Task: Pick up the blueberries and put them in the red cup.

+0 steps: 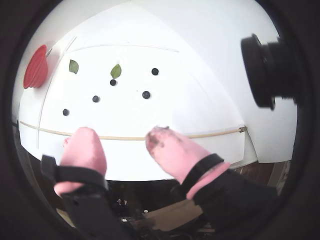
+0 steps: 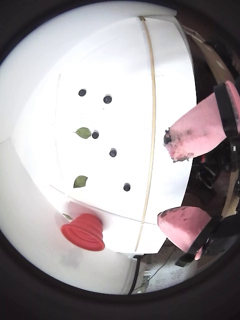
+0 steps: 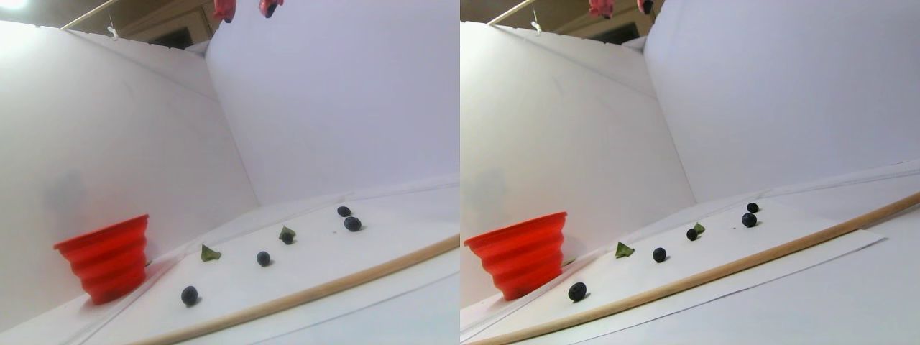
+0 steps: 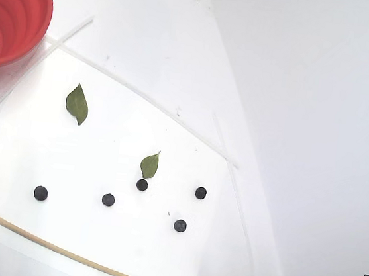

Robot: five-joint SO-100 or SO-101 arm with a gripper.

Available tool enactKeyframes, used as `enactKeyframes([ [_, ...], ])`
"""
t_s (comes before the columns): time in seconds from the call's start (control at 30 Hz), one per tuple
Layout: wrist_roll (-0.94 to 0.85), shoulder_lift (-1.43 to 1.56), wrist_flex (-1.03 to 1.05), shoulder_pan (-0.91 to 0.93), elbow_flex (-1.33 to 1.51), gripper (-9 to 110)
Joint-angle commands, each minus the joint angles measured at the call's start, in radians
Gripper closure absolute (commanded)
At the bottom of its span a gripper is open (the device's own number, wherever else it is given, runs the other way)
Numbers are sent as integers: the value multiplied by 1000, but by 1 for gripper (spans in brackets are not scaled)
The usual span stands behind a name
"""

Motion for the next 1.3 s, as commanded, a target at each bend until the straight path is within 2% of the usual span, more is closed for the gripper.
enactKeyframes([
  [0.0,-28,-15,-52,17,-11,83],
  [1.27,-123,-413,-383,172,-25,83],
])
